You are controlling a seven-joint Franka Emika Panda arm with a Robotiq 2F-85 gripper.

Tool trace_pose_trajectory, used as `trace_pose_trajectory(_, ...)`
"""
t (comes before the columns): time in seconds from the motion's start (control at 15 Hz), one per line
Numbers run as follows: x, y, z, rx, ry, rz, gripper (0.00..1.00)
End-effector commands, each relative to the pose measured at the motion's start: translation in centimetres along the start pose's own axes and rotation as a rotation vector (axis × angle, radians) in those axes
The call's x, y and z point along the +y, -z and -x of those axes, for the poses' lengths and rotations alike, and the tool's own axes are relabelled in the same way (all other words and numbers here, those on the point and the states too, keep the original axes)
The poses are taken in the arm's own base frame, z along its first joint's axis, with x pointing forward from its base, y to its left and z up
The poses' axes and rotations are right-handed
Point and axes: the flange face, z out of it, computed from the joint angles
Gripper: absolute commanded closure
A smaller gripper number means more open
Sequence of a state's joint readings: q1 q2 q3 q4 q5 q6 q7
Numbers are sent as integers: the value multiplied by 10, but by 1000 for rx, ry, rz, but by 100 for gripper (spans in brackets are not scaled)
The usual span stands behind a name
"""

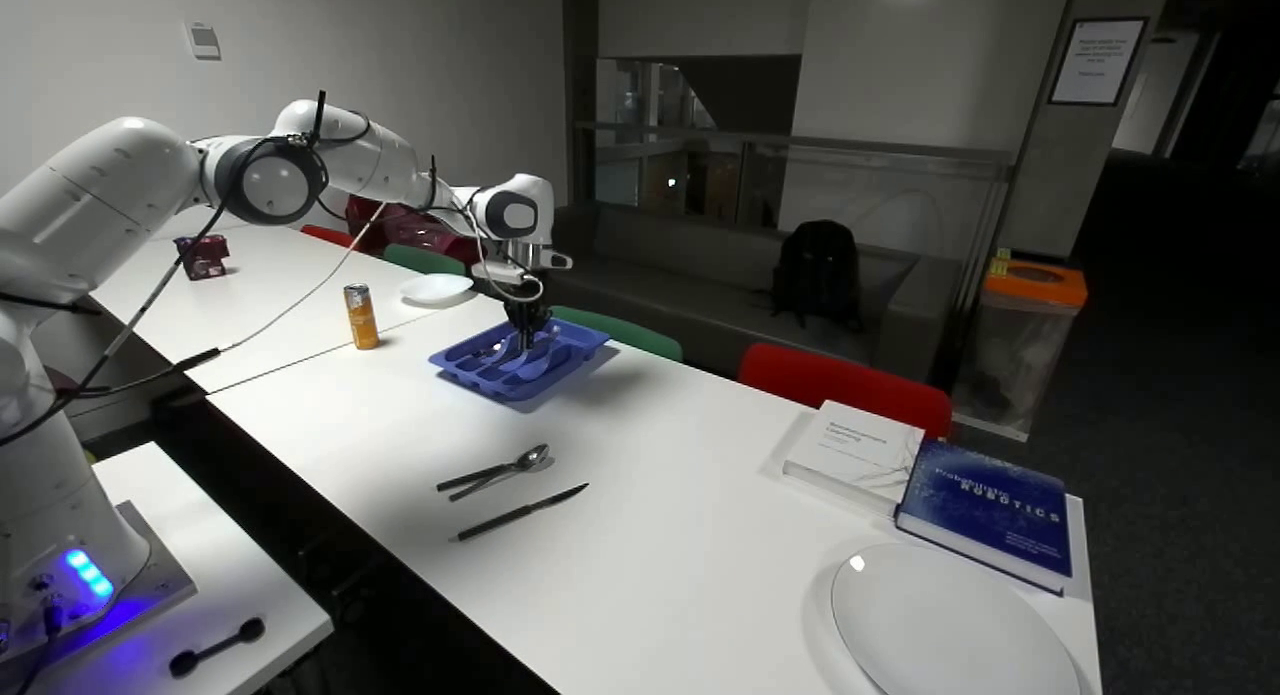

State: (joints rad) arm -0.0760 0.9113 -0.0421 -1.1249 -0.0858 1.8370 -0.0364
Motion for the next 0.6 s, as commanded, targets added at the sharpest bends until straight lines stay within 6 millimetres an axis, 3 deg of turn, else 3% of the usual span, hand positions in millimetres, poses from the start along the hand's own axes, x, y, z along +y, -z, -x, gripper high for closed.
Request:
trace_pose_trajectory(0.0,0,0,0,-2,0,0,91)
trace_pose_trajectory(0.2,0,0,0,-2,0,0,91)
trace_pose_trajectory(0.27,-1,-1,0,-7,5,-2,98)
trace_pose_trajectory(0.53,-7,-6,-1,-25,22,-1,98)
